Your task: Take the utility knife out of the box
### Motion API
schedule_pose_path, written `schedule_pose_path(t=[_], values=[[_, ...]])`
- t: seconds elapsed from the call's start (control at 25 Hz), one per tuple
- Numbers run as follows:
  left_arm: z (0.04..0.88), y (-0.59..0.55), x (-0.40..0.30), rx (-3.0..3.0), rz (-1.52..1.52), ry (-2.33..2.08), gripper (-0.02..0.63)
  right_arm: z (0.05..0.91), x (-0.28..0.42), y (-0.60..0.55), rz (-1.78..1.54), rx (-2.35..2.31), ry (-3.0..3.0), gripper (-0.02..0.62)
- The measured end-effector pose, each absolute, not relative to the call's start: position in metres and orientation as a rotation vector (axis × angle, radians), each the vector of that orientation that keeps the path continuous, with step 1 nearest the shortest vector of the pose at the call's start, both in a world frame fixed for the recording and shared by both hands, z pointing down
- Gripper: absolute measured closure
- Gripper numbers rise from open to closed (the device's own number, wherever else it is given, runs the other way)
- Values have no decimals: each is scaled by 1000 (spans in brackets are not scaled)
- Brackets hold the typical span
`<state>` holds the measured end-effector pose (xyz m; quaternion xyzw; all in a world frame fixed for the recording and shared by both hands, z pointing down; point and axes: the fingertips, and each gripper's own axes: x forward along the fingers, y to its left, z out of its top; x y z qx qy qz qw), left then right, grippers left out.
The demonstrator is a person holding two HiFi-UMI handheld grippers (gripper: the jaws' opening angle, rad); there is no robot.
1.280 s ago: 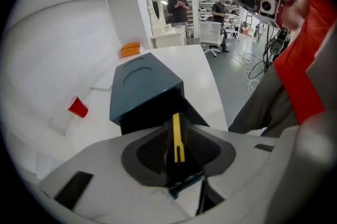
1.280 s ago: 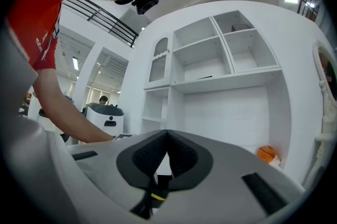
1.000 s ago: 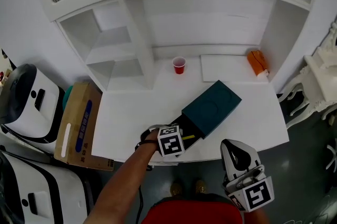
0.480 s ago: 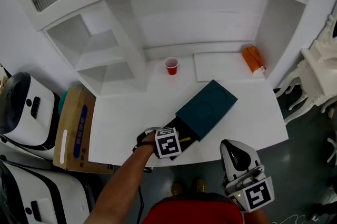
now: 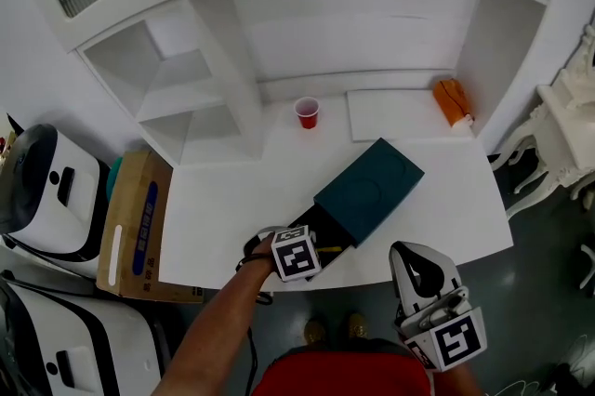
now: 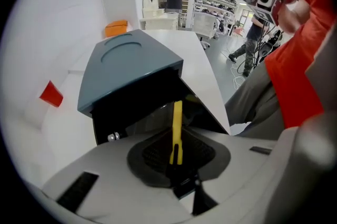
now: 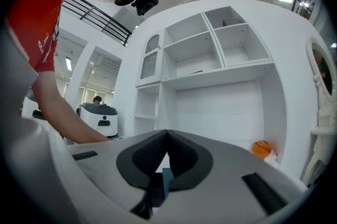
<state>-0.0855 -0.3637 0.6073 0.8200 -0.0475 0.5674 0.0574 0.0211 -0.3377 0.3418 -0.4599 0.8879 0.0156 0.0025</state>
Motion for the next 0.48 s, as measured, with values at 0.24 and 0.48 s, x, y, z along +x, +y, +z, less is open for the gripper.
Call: schedule_pose_path(t=[0.24,0.48], values=[[605,-362,-85,2532,1670,-199,518,343,18,-333,48,-1430,2794,594],[575,-367,-85,2610,1464,-374,518,344,20,-331,22,-1419,2786,594]])
